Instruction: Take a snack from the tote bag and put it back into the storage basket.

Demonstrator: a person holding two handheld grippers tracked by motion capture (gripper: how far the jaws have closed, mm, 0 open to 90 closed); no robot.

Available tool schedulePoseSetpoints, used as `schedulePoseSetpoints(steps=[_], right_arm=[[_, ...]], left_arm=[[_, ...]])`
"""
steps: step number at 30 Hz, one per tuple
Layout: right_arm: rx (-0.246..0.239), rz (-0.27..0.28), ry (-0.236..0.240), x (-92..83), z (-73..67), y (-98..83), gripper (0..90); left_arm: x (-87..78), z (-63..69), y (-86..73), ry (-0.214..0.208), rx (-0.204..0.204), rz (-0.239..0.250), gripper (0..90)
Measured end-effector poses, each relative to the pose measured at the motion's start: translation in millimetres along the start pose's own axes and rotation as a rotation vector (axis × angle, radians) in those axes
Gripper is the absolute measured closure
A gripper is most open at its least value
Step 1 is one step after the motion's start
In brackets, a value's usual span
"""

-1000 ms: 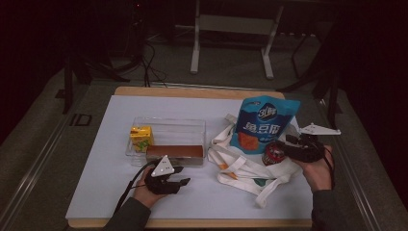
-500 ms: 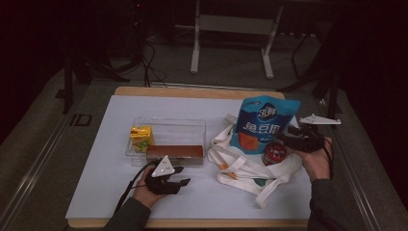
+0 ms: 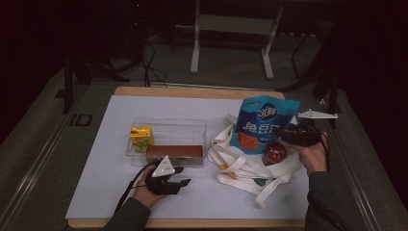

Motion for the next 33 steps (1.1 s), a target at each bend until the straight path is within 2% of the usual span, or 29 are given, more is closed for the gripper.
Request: schedulePoseSetpoints(steps=[5,8,16,19,23,25,26,27,29,33], right_arm=[[-0.012,-0.007,0.013,7.4,-1.2,2.8,42.9],[-0.01,0.006,0.058,9.7,-2.4,5.1,43.4],[-0.006,0.036,0.111,13.2,-0.6,8.6,43.6],[-0.014,0.046,0.135,14.8,-4.5,10.7,47.9],[-0.043,0.053,0.138,14.6,-10.3,11.9,56.5],[-0.042,0.057,0.139,14.4,-10.8,11.9,59.1],[-0.039,0.072,0.152,13.7,-10.8,11.8,65.5],[-0.039,0.072,0.152,13.7,-10.8,11.8,65.5],[-0.028,0.098,0.189,12.5,-11.1,11.6,74.6],[-0.031,0.105,0.199,12.2,-12.2,12.2,81.2]], left_arm=[[0.0,0.1,0.0,0.0,0.001,0.0,47.4],[0.1,0.3,0.0,-0.001,0.002,0.0,47.5],[0.6,1.1,0.1,0.0,0.007,-0.003,47.9],[0.7,1.0,0.1,-0.001,0.008,-0.005,47.8],[0.9,1.2,0.1,0.002,0.011,-0.006,47.7],[0.9,1.3,0.1,0.001,0.012,-0.007,47.7],[0.9,1.3,0.1,0.001,0.012,-0.008,47.7],[0.9,1.3,0.1,0.001,0.012,-0.008,47.7],[1.0,1.3,0.1,0.001,0.012,-0.008,47.7],[1.0,1.2,0.1,0.002,0.012,-0.008,47.7]])
Point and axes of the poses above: each handheld gripper's, and its own axes: x roughly forward along the jaws, y roughly out of its top, z roughly to its right, the point moved 6 cm from there along x, roughly forward along the jaws, and after that the axes turned 13 degrees about -z, right-handed, at the moved point
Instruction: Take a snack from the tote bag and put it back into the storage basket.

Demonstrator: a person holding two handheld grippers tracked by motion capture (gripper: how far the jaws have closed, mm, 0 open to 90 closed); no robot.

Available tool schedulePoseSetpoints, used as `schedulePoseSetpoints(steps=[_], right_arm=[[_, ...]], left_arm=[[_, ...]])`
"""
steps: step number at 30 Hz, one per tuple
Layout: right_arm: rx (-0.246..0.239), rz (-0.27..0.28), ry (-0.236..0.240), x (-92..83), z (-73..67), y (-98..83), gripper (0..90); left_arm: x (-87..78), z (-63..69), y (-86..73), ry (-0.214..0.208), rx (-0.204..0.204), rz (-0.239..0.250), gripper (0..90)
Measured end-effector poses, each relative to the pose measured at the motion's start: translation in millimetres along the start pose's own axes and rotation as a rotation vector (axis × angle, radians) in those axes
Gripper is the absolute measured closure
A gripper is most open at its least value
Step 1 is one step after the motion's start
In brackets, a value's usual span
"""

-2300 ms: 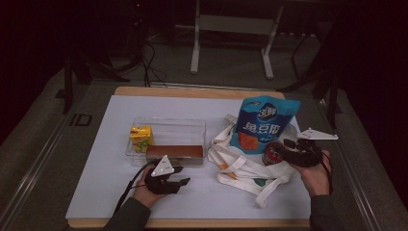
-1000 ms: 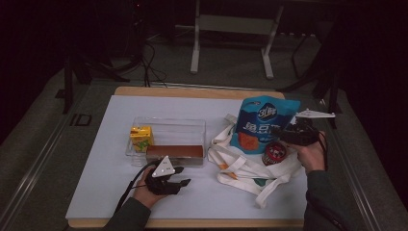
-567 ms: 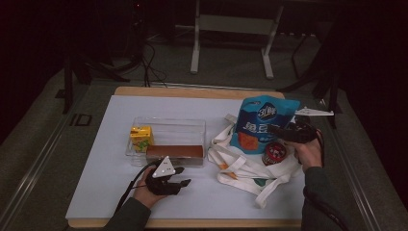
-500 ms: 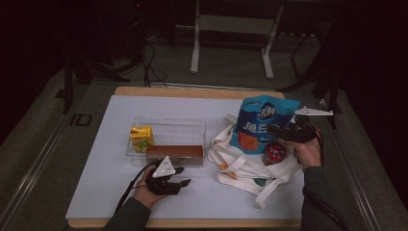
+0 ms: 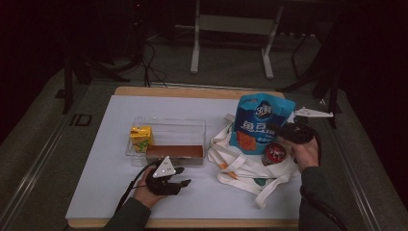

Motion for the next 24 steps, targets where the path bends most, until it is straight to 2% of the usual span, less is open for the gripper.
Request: schedulePoseSetpoints(steps=[4,7,14,24], right_arm=[[-0.005,0.005,-0.005,0.1,-0.8,1.6,84.9],[0.005,0.026,0.01,0.0,-2.4,4.8,87.2],[-0.001,0.036,0.018,-0.9,-6.4,9.6,88.1],[-0.018,0.073,0.028,-11.1,-15.7,22.1,88.2]], left_arm=[[0.0,0.1,0.0,0.0,0.001,0.0,47.7],[0.0,0.2,0.0,-0.001,0.002,0.0,47.7],[0.0,0.2,0.0,-0.002,0.003,0.001,47.7],[-0.1,0.3,0.0,-0.003,0.004,0.001,47.5]])
Point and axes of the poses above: each handheld gripper's, and its own axes: x roughly forward along the jaws, y roughly out of its top, z roughly to its right, the point moved 6 cm from there along x, roughly forward along the jaws, and after that the axes turned 13 degrees about -z, right-handed, at the moved point
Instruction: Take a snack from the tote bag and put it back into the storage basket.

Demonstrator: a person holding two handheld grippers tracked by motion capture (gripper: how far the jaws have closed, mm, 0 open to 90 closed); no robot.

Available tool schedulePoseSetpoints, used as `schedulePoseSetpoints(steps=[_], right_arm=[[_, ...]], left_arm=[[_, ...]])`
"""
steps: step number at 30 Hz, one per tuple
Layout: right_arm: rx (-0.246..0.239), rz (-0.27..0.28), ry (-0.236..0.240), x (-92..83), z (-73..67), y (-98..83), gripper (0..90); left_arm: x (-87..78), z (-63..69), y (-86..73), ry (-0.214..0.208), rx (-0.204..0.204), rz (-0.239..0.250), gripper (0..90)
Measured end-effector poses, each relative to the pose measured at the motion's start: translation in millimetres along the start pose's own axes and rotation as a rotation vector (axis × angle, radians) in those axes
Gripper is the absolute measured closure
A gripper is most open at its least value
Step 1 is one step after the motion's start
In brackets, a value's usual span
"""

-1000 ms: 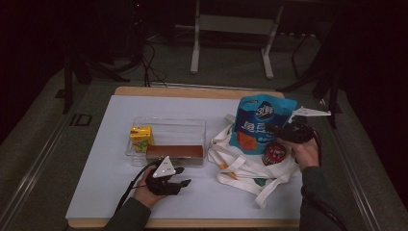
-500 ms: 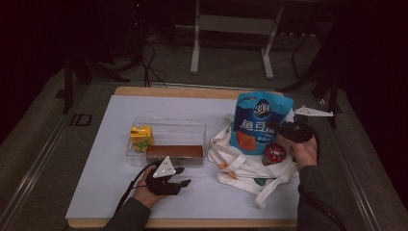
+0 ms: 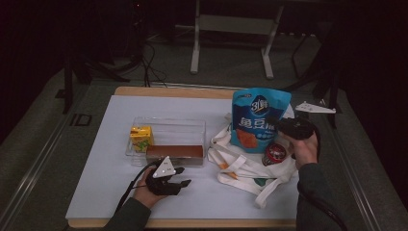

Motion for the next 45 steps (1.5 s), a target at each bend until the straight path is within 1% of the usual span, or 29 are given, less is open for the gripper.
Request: schedulePoseSetpoints(steps=[10,15,18,22,26,30,35,38,41,45], right_arm=[[-0.015,0.034,0.015,-12.6,-10.8,14.3,88.3],[-0.027,0.04,0.029,-16.5,-15.9,19.2,88.3],[-0.028,0.039,0.029,-17.7,-17.8,20.9,88.3],[-0.031,0.046,0.041,-21.6,-22.7,24.9,88.3],[-0.048,0.042,0.046,-25.3,-27.7,27.2,88.3],[-0.052,0.045,0.05,-28.5,-30.6,28.0,88.4],[-0.049,0.07,0.073,-34.8,-34.9,31.5,88.5],[-0.053,0.069,0.081,-35.7,-37.7,33.0,88.5],[-0.064,0.063,0.091,-35.5,-44.0,36.6,88.5],[-0.072,0.058,0.095,-34.7,-49.5,39.8,88.5]], left_arm=[[0.0,0.1,0.0,-0.001,0.001,0.0,47.1],[0.0,0.0,0.0,-0.001,0.001,0.0,46.9],[0.0,0.1,0.0,-0.001,0.001,0.0,46.9],[0.0,0.2,0.0,-0.001,0.002,0.0,46.9],[0.1,0.3,0.0,-0.001,0.001,0.001,46.9],[0.1,0.3,0.0,-0.001,0.001,0.0,46.9],[0.1,0.3,0.0,-0.001,0.0,0.001,46.9],[0.1,0.2,0.0,-0.002,0.0,0.001,46.9],[0.0,0.3,0.0,-0.003,0.0,0.002,46.9],[0.0,0.3,0.0,-0.003,0.0,0.002,46.9]])
Point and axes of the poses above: each handheld gripper's, and its own axes: x roughly forward along the jaws, y roughly out of its top, z roughly to its right, the point moved 6 cm from there along x, roughly forward along the jaws, and after that the axes turned 13 degrees about -z, right-handed, at the moved point
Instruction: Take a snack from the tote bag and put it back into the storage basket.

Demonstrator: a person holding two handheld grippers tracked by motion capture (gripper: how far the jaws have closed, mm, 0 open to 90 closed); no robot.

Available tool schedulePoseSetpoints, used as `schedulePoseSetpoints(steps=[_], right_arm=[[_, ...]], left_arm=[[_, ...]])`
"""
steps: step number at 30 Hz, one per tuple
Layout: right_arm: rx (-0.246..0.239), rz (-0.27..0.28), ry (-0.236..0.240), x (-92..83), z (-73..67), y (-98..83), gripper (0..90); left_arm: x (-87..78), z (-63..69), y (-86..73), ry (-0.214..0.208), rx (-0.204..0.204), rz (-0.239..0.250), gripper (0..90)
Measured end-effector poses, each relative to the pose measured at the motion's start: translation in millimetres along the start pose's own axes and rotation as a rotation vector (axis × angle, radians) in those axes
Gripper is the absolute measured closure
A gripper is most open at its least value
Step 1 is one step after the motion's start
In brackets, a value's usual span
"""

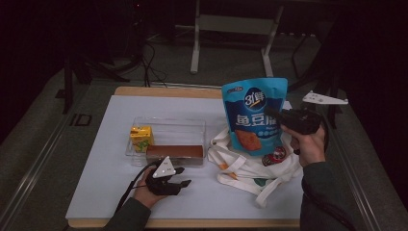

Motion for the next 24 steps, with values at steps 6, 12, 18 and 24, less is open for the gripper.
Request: schedulePoseSetpoints(steps=[6,12,18,24], right_arm=[[-0.013,0.009,0.021,1.7,-8.3,8.5,88.5],[-0.031,0.008,0.033,5.0,-15.4,17.2,88.5],[-0.04,0.008,0.057,7.3,-21.2,21.9,88.4],[-0.044,0.02,0.073,8.4,-26.6,28.0,88.4]], left_arm=[[0.0,0.0,0.0,-0.001,0.0,0.0,46.8],[-0.1,0.1,0.0,-0.002,0.0,0.0,46.8],[-0.1,0.2,0.0,-0.003,0.001,0.0,46.8],[-0.1,0.2,0.0,-0.003,0.001,0.0,46.8]])
Point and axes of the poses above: each handheld gripper's, and its own axes: x roughly forward along the jaws, y roughly out of its top, z roughly to its right, the point moved 6 cm from there along x, roughly forward along the jaws, and after that the axes turned 13 degrees about -z, right-handed, at the moved point
